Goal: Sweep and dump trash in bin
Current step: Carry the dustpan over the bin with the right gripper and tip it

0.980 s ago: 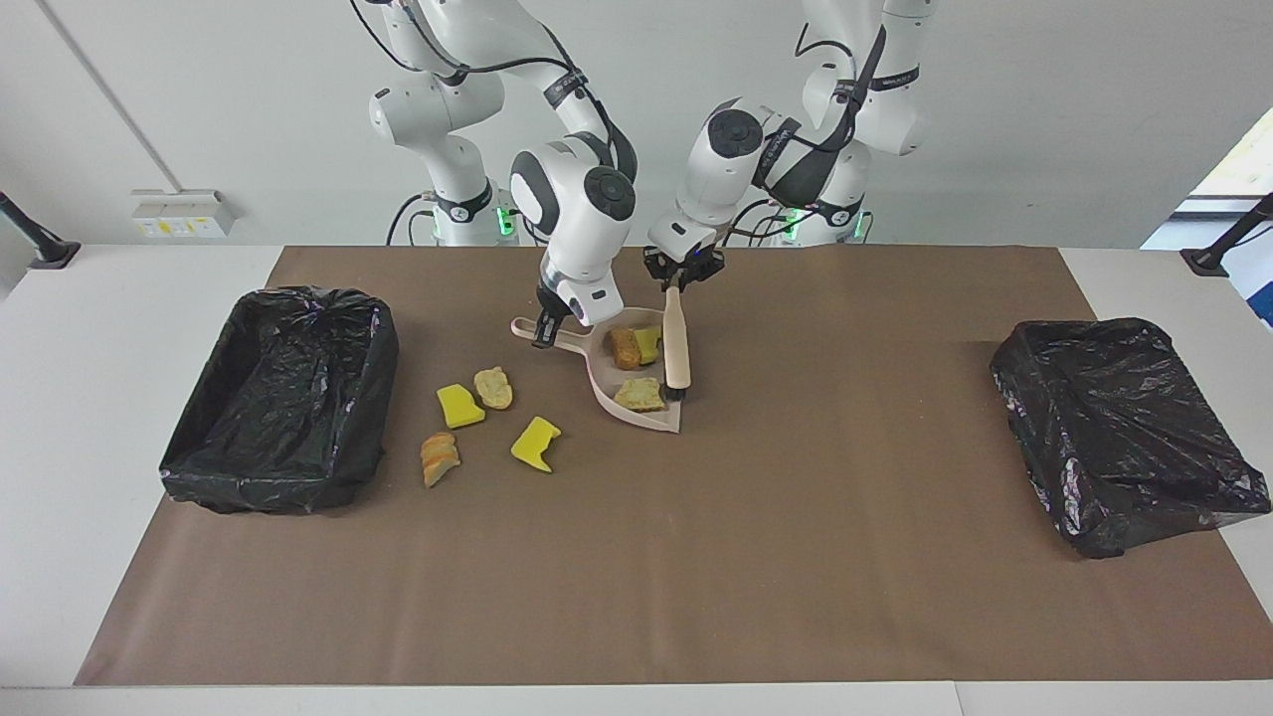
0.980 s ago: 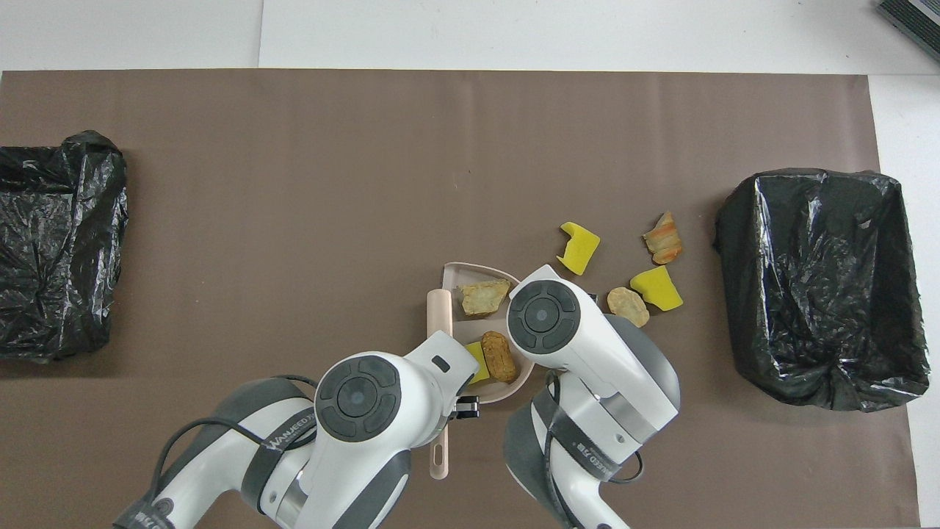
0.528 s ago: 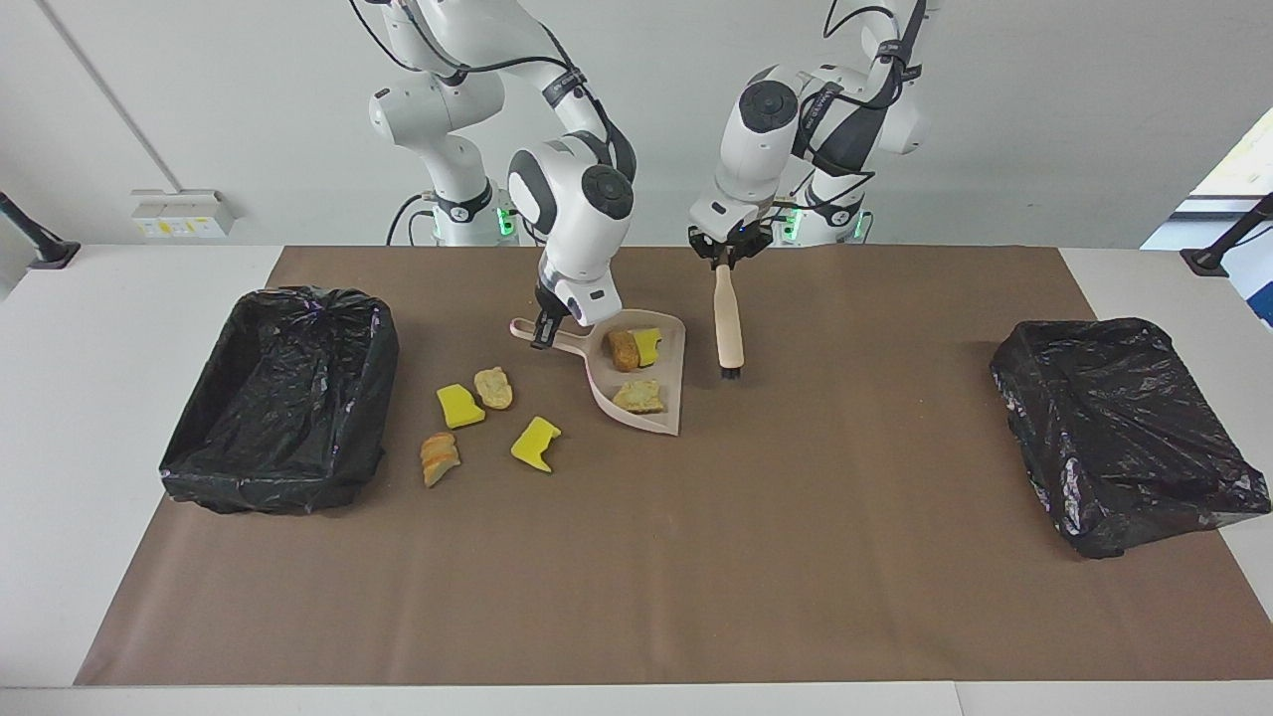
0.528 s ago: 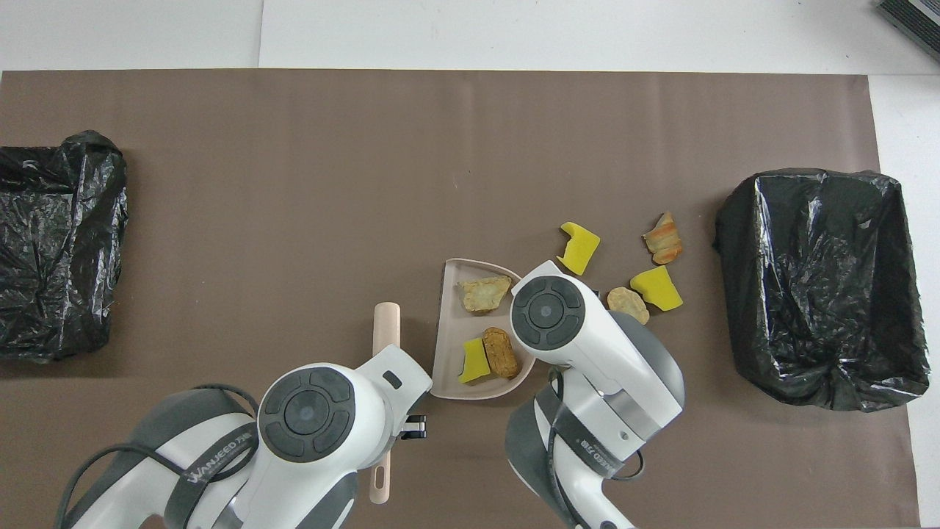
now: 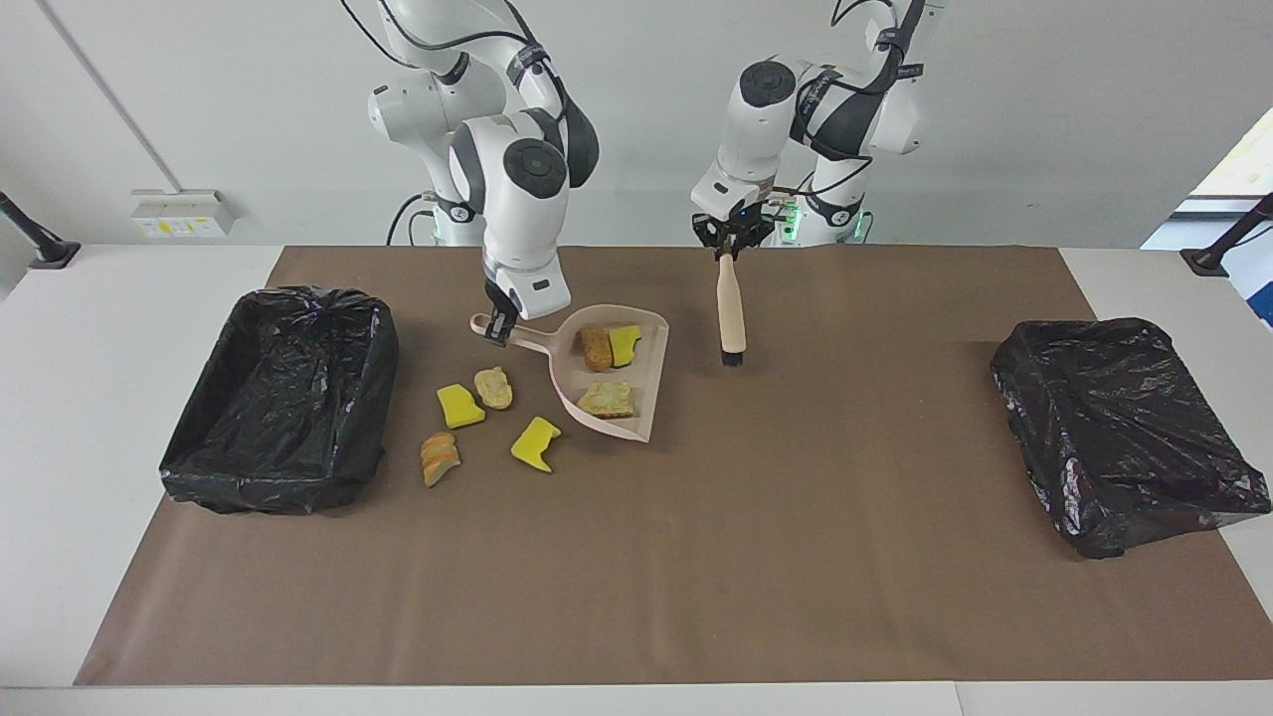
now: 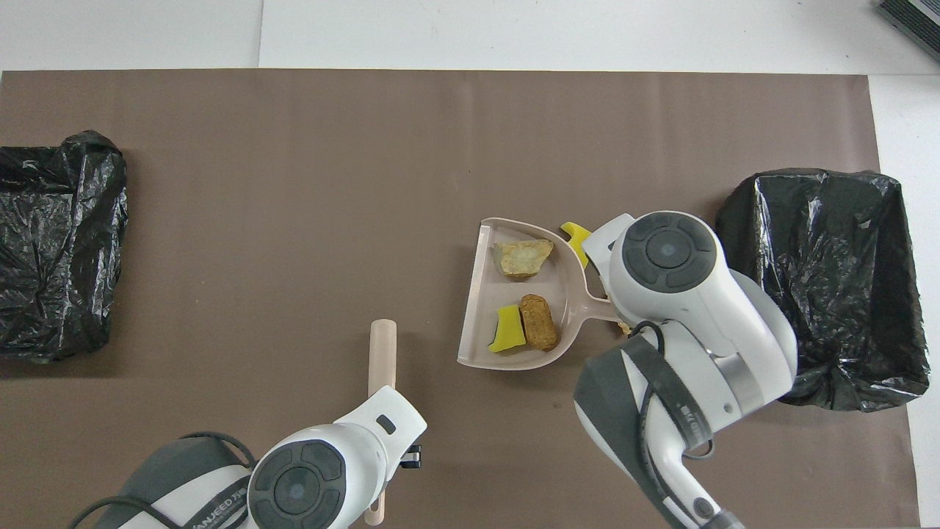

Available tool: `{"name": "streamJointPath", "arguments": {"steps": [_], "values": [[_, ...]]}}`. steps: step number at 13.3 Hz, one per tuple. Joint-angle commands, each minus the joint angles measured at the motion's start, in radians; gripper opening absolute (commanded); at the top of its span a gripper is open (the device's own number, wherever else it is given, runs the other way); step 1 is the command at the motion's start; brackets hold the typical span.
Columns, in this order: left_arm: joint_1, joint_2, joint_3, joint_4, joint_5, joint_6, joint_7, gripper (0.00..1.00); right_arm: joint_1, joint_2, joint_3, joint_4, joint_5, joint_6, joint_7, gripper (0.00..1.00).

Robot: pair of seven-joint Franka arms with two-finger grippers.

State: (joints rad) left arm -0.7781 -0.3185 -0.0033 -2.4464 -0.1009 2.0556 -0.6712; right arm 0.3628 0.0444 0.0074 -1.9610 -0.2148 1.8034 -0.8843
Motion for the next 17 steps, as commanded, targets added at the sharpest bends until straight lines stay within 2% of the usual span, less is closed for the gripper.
{"name": "streamJointPath", "arguments": {"steps": [1,5,9,13,17], "values": [[-0.007,-0.045,-0.003,-0.051,0.021,0.034,-0.024,0.0,-0.098,-0.027,0.003,0.076,0.043,-0.078,-0.116,0.0],[-0.009,-0.053,-0.009,-0.052,0.021,0.005,-0.036,0.0,-0.298,-0.061,-0.001,0.132,0.074,-0.096,-0.299,0.0],[-0.036,-0.051,-0.093,-0.071,0.021,0.05,-0.21,0.0,-0.506,-0.029,-0.009,0.209,0.058,-0.092,-0.497,0.0],[-0.168,-0.05,-0.101,-0.138,0.021,0.174,-0.324,0.0,-0.689,0.018,-0.01,0.293,0.014,-0.07,-0.682,0.0],[-0.274,-0.024,-0.101,-0.2,0.021,0.288,-0.416,0.0,-0.777,0.018,-0.012,0.283,-0.157,0.137,-0.833,0.0]]}}
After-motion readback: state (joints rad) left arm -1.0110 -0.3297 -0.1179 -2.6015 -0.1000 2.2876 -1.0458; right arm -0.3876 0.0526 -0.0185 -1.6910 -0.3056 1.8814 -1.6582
